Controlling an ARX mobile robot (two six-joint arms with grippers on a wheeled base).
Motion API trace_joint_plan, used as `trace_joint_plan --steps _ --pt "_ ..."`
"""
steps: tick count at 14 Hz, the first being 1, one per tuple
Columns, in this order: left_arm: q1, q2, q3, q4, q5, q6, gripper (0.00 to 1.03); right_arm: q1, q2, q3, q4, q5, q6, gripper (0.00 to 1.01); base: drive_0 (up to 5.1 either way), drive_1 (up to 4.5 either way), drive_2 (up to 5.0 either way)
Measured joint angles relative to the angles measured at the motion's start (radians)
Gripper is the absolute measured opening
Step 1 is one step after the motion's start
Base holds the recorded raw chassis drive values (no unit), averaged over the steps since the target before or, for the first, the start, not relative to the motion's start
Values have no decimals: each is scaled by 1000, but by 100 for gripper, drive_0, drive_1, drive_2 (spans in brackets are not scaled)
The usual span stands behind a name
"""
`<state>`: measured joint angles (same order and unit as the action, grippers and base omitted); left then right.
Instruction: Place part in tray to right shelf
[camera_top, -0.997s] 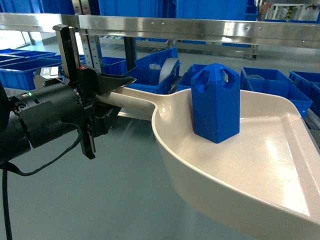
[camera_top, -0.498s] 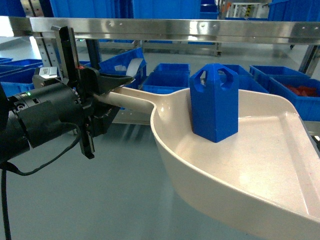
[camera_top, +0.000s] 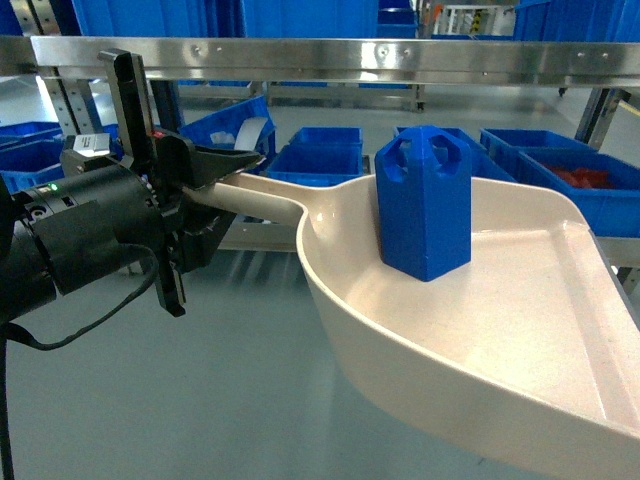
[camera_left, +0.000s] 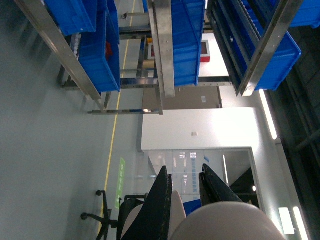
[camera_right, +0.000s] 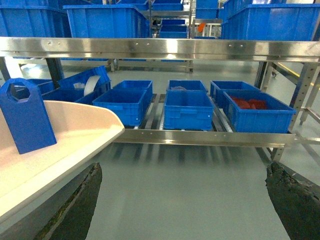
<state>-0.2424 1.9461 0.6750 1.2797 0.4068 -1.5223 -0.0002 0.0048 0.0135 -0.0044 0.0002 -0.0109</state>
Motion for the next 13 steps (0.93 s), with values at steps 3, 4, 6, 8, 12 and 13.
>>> trace_joint_plan --steps 3,4,6,8,12,13 --pt "-3 0 0 0 1 0 13 0 0 0 0 0 0 98 -153 -153 -153" --pt "-14 0 0 0 7 0 13 0 0 0 0 1 0 98 0 0 0" --pt "-8 0 0 0 7 0 13 0 0 0 0 1 0 98 0 0 0" --pt "3 0 0 0 -3 0 13 0 0 0 0 0 0 98 0 0 0" --pt "-6 0 0 0 5 0 13 0 0 0 0 0 0 98 0 0 0" --pt "-6 0 0 0 5 0 13 0 0 0 0 0 0 98 0 0 0"
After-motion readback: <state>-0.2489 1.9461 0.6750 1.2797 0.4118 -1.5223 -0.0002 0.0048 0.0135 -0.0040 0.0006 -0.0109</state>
